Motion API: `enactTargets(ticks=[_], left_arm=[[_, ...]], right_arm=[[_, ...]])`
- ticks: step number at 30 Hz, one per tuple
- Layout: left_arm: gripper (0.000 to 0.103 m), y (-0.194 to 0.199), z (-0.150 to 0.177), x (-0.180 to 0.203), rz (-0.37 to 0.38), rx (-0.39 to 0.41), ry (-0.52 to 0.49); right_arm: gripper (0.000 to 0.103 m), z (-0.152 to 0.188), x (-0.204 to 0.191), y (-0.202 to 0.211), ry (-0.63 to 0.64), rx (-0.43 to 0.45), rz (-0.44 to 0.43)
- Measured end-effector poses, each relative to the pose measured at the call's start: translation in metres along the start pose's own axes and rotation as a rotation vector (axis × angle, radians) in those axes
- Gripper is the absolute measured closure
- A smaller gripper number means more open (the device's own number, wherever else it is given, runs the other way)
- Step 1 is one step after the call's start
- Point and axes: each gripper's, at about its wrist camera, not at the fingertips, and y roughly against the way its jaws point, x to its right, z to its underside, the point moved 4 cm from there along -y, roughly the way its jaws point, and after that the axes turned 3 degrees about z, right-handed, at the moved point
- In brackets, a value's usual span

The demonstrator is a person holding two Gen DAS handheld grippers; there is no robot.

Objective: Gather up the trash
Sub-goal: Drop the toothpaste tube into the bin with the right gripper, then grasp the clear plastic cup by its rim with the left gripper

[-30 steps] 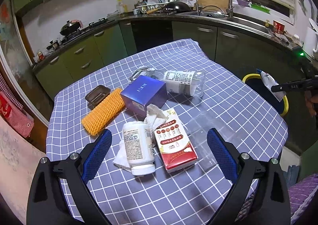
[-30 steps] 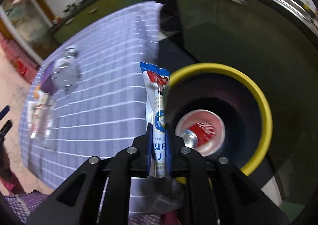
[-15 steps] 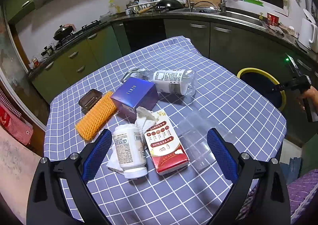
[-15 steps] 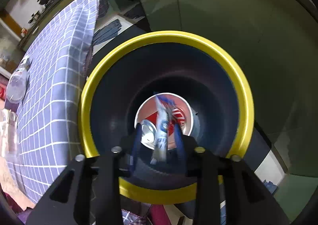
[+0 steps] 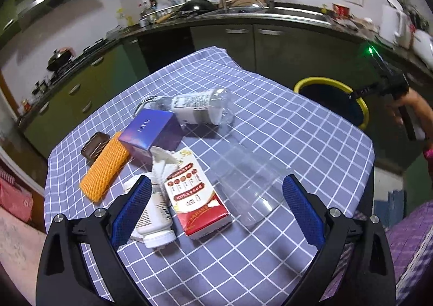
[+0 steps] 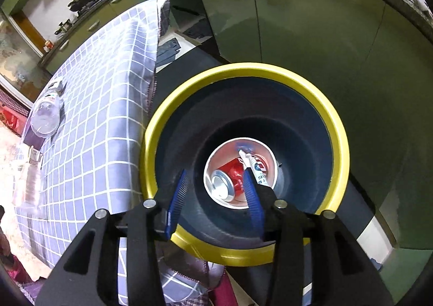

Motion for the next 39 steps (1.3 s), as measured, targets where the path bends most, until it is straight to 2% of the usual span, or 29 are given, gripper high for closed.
enactTargets(ticks=[7,17,24,26,30,32,34,39], left_arm=[[0.009,-0.018,0.007,0.016,-0.001,-0.009,-0.099],[0.043,-0.052,0.013,0.031,-0.052,-0.034,-0.192],[0.058,-0.062,0.013,0.037,-0.074,-0.036,-0.233],[0.067,-0.064,0.012,0.038,-0.062,-0.034,-0.233],[0.078,-0.066,0.008,0.036,-0.017,-0.02,-0.205],[0.094,-0.066,0.006,0.034,0.01,-0.012,-0.177],[0.098,-0.067,0.003,0.03,0.056,-0.008,-0.13],[0.098,-0.06,-0.004,0.024,0.061,0.024,-0.088]], right_arm=[[0.062,0.001,-0.005,0.001,0.012,0.005,-0.015],[0.061,0.001,-0.012,0.0,0.021,0.001,-0.027],[0.061,0.002,-0.016,-0.006,0.028,-0.009,-0.046],[0.061,0.002,-0.015,-0.008,0.028,-0.011,-0.048],[0.061,0.002,-0.013,-0.008,0.025,-0.008,-0.051],[0.061,0.003,-0.012,-0.008,0.022,-0.006,-0.052],[0.061,0.003,-0.012,-0.007,0.021,-0.005,-0.051],[0.061,0.003,-0.01,-0.004,0.017,0.003,-0.053]])
